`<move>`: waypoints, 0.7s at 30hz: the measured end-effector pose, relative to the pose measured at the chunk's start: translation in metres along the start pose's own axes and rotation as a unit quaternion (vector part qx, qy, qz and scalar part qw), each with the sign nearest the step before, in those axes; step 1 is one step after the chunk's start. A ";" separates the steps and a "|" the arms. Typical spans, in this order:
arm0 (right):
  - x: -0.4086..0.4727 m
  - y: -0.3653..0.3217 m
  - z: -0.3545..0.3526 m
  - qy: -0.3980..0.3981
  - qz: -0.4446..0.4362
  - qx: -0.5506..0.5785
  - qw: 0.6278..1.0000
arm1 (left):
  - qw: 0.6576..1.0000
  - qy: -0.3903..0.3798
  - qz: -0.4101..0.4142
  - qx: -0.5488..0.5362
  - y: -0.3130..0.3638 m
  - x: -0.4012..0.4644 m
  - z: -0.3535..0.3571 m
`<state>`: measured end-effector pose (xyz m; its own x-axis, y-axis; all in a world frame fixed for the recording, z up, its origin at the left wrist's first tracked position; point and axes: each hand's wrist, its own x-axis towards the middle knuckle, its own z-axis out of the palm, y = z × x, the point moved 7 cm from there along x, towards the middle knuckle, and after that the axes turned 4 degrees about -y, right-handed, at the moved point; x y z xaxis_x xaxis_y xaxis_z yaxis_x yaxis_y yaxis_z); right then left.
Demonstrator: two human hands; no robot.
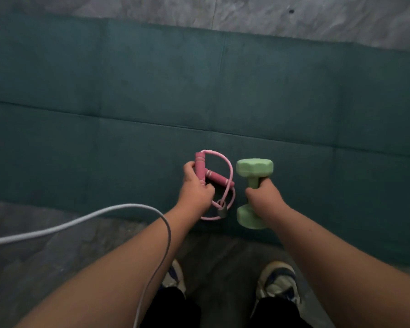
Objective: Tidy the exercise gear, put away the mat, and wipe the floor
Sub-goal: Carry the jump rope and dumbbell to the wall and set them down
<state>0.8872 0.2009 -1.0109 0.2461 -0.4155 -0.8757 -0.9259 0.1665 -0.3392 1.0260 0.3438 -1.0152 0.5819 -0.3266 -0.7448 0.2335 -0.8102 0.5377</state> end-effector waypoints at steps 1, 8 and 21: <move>-0.001 0.006 0.006 -0.006 0.000 0.002 1.000 | 1.000 0.016 0.005 0.017 -0.002 -0.004 0.002; 0.002 0.029 0.035 -0.002 -0.003 0.030 1.000 | 0.936 0.069 0.000 0.345 -0.028 -0.007 0.008; 0.016 0.027 0.018 -0.010 0.017 0.047 0.999 | 0.976 0.022 0.078 0.202 0.005 0.033 0.010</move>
<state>0.8712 0.2150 -1.0400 0.2211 -0.3907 -0.8936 -0.9027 0.2648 -0.3391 1.0383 0.3241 -1.0406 0.6204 -0.4472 -0.6443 -0.1810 -0.8810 0.4372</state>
